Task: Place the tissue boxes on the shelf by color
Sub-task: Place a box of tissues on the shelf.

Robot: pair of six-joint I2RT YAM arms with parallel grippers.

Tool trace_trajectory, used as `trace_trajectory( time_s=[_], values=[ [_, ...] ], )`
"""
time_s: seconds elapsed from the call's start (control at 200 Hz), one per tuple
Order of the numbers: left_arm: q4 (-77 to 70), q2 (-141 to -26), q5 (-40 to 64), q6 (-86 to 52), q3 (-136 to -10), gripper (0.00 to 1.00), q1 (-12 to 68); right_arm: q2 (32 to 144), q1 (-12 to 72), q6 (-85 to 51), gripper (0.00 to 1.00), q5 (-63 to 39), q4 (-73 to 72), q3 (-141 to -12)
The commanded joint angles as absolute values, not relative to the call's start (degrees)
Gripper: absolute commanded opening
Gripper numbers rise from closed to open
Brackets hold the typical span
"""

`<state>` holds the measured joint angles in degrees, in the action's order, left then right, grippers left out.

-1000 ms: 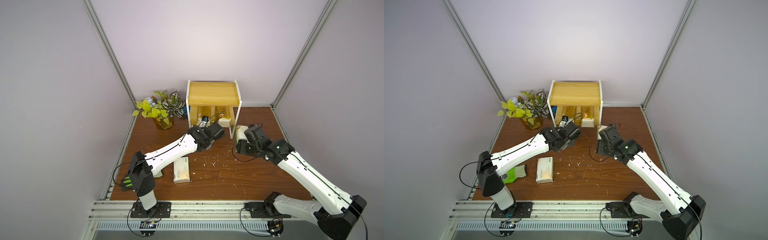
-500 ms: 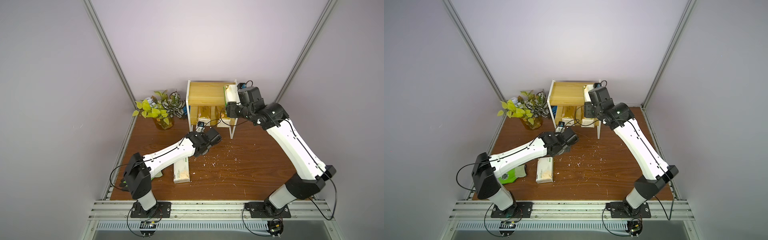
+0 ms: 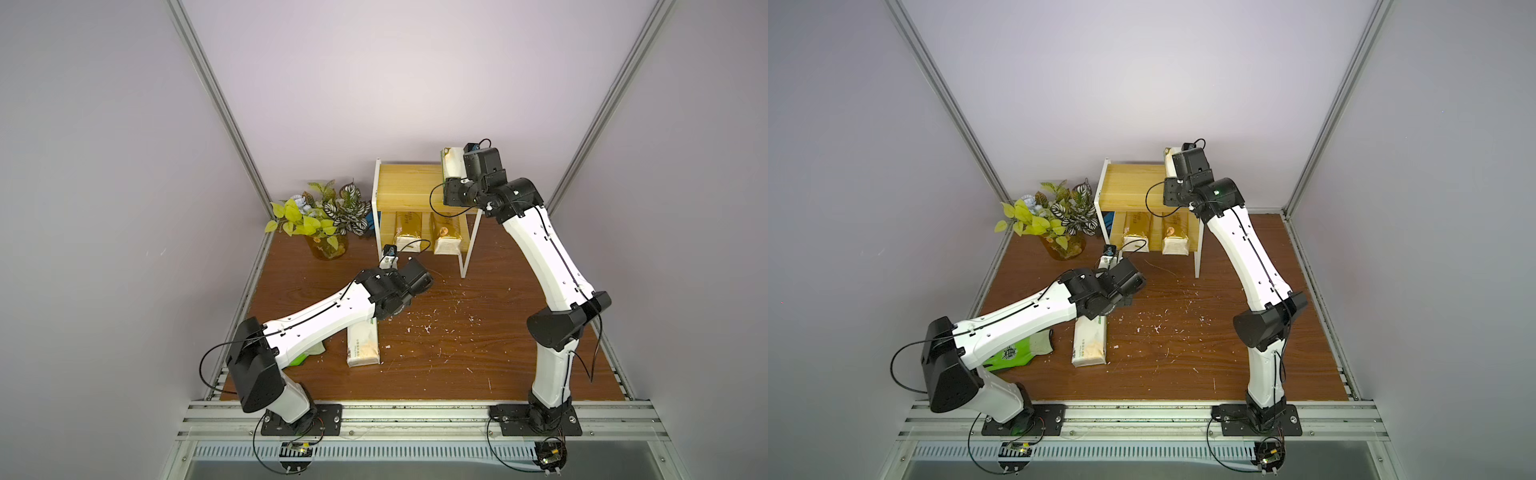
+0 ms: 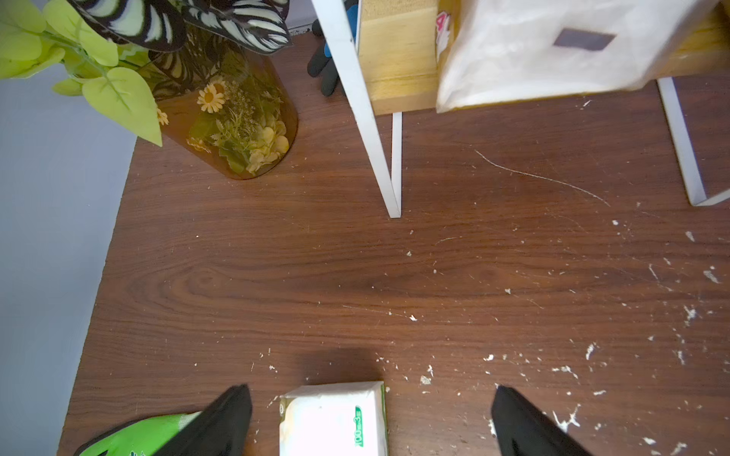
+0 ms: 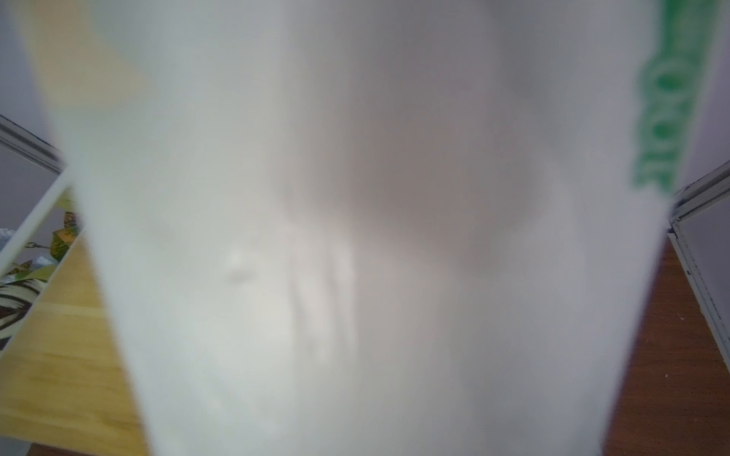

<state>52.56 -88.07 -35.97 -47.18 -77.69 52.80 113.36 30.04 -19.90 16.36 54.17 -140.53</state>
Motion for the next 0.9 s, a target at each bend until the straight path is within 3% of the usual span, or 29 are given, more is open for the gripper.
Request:
trace_trajectory(
  time_s=[0.0,0.12,0.21,0.475,0.616,0.896],
  values=[
    [53.6,-86.6,-35.6,-48.4,-77.0,0.99,52.5,112.2,30.2,-19.6,0.58,14.2,52.7,-143.1],
    [53.5,-86.4,-35.5,-48.7,-76.9,0.99,52.6,112.0,30.2,-19.4,0.64,14.0,53.2,-142.0],
    [53.5,-86.5,-34.5,-48.8,-77.2,0.99,52.6,111.5,30.2,-19.0,0.76,14.5,53.6,-141.4],
    [53.5,-86.9,-34.5,-48.8,-77.5,0.99,52.5,109.9,30.3,-18.6,0.84,14.7,53.6,-140.6],
    [53.6,-86.9,-34.5,-48.8,-77.4,0.98,52.6,108.8,30.3,-18.4,0.98,14.6,53.2,-140.7],
    [53.6,-87.7,-34.5,-49.0,-77.6,0.99,52.6,107.5,30.3,-18.6,0.99,14.6,52.6,-140.6]
  ],
)
